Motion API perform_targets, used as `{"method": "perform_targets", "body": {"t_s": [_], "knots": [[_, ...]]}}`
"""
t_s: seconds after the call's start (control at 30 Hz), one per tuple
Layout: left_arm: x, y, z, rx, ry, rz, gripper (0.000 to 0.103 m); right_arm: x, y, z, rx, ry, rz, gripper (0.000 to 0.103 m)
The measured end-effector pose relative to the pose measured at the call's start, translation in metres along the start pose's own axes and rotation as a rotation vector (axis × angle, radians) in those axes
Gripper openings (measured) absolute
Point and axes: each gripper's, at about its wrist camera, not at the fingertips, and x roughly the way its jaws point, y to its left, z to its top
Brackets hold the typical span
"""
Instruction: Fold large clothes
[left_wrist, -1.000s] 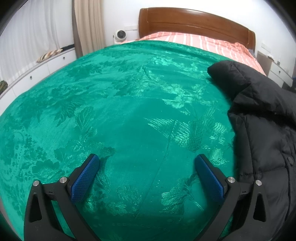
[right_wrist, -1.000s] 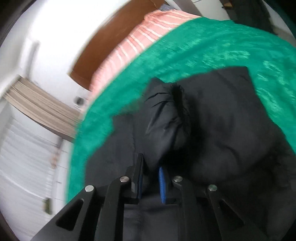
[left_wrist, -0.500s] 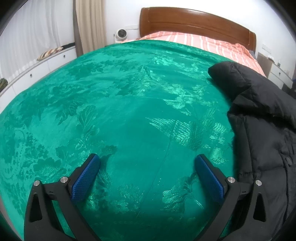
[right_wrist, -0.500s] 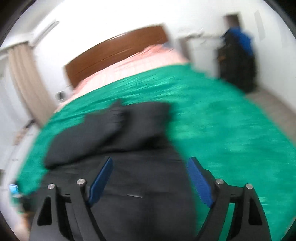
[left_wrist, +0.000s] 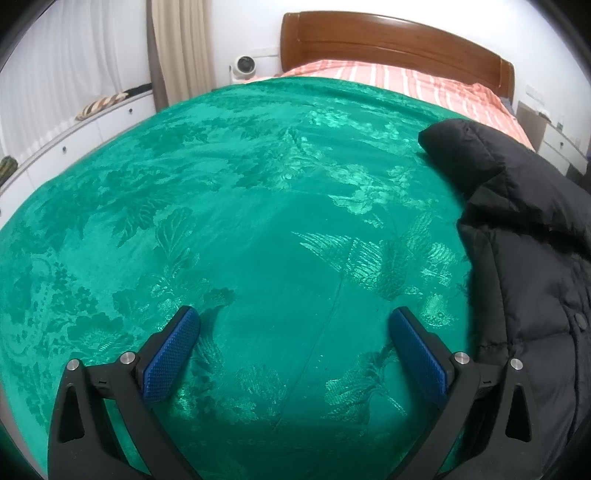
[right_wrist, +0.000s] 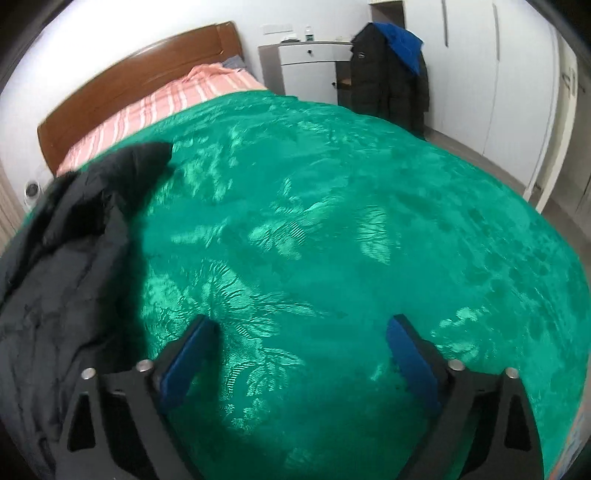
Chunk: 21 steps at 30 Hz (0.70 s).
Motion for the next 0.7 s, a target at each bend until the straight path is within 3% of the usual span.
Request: {"method": "perform_targets", "body": {"t_s": [0.7], "knots": [[0.001, 0.004, 0.000, -0.012, -0.001, -0.018, 0.103, 0.020, 0.014, 0.004, -0.025, -0.001, -0.019, 0.102]]}}
